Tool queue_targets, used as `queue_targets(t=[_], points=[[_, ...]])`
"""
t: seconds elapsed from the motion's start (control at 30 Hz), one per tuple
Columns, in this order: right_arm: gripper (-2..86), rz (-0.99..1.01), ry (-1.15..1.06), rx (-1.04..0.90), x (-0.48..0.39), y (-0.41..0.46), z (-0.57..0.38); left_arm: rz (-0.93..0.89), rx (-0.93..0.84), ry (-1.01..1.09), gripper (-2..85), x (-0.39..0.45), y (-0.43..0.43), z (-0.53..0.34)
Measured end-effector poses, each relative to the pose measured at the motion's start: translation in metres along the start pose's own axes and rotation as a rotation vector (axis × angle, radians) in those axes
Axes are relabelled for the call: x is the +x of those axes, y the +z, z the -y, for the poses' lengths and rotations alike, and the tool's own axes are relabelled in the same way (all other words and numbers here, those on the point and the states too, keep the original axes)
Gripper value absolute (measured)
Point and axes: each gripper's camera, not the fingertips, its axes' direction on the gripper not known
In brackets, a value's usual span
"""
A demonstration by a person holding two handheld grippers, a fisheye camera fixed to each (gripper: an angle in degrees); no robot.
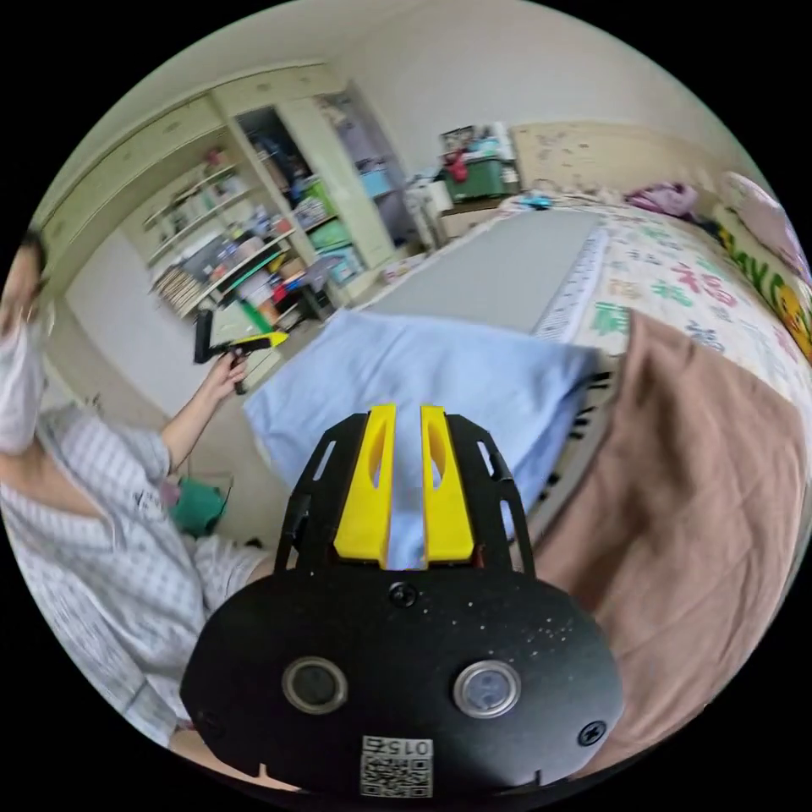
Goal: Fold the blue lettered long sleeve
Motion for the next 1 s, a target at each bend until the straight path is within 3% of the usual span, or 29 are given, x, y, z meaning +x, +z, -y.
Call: queue_targets(t=[0.13, 0.33, 0.5, 0.73, 0.87, 1.0], points=[[10.6, -0.033, -0.146, -0.025, -0.121, 0.048, -0.098, -0.146, 0.009, 0.081, 8.3, 0.096, 0.009, -0.079], [11.1, -0.196, -0.119, -0.170, -0.179, 0.132, -0.142, -0.015, -0.011, 0.101, 11.7, 0.162, 0.039, -0.107], [8.5, -0.361, -0.090, -0.151, -0.194, 0.162, -0.169, 0.129, -0.001, 0.054, 6.9, 0.172, 0.049, -0.116], [5.4, -0.475, -0.150, -0.199, -0.210, 0.181, -0.196, 0.067, -0.020, 0.010, 0.1, 0.159, 0.043, -0.119], [5.5, -0.465, -0.125, -0.167, -0.207, 0.170, -0.207, 0.028, -0.031, -0.038, 0.4, 0.151, 0.033, -0.124], [5.9, -0.459, -0.098, -0.175, -0.194, 0.168, -0.209, -0.089, 0.015, -0.234, 6.6, 0.124, 0.028, -0.141]])
